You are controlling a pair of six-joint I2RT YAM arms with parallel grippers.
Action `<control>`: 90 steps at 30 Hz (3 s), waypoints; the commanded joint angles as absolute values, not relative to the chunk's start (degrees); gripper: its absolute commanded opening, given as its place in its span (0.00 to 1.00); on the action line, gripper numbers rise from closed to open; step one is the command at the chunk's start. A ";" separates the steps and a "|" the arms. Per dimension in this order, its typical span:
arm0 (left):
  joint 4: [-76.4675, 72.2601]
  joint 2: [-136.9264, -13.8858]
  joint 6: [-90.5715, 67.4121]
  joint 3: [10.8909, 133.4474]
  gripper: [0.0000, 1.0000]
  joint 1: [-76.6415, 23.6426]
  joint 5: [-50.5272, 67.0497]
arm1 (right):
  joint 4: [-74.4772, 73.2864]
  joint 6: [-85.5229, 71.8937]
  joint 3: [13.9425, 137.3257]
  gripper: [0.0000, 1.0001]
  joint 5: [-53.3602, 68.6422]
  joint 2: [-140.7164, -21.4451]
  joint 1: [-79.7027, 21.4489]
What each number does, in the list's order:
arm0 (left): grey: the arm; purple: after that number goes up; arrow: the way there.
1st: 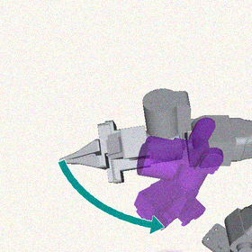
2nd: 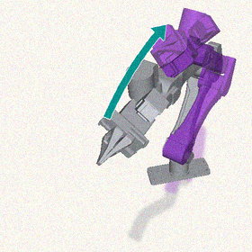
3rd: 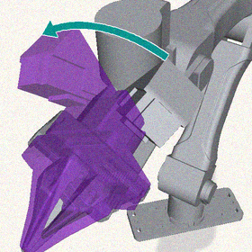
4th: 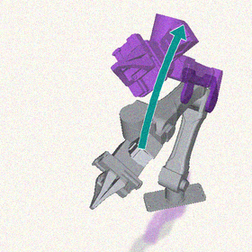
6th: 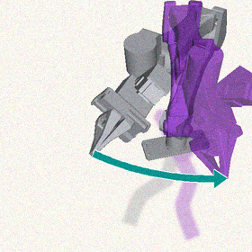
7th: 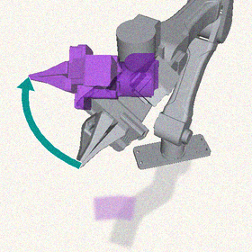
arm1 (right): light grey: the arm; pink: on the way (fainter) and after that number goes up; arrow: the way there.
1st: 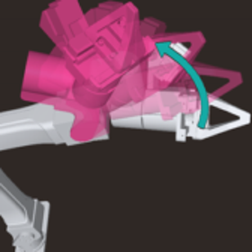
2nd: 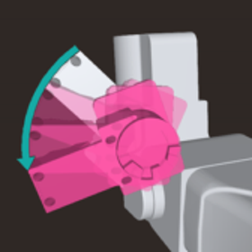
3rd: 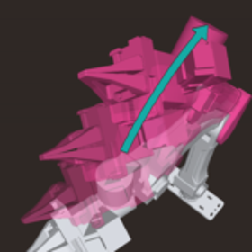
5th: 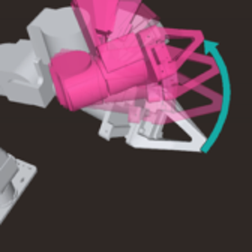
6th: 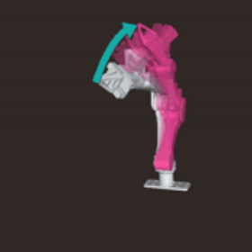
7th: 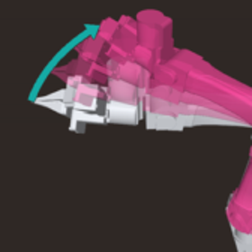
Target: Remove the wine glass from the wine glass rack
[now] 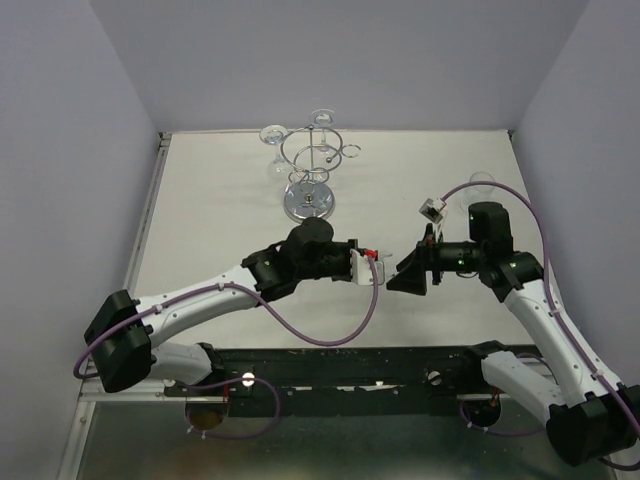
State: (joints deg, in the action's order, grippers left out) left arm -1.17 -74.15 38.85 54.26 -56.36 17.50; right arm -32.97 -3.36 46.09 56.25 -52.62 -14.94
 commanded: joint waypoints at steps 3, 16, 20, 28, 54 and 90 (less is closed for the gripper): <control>-1.32 -68.91 25.78 50.10 0.00 -54.94 15.47 | -32.26 -2.63 43.86 1.00 55.02 -51.50 -15.03; -1.21 -60.03 -0.59 34.21 0.00 -36.23 36.63 | -34.72 21.68 54.22 1.00 40.87 -54.49 -14.68; -10.26 -58.63 -12.10 27.61 0.00 -30.86 40.25 | -30.32 23.74 55.89 0.94 37.28 -56.41 -16.43; -20.65 -59.41 -18.89 20.13 0.00 -26.20 44.55 | -35.60 40.93 59.85 0.77 22.17 -62.05 -34.61; -30.06 -56.78 -30.23 15.21 0.00 -16.00 42.98 | 8.17 50.71 43.07 0.45 0.26 -67.05 -63.63; -22.14 -47.11 -23.20 13.01 0.96 -14.15 31.38 | -16.40 24.70 57.29 0.01 -6.51 -72.59 -51.79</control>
State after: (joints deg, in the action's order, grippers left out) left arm -22.55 -47.51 -25.78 13.74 -14.96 32.38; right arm -5.43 30.28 52.14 -7.01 -73.82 -58.19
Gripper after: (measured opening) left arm 0.957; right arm 0.033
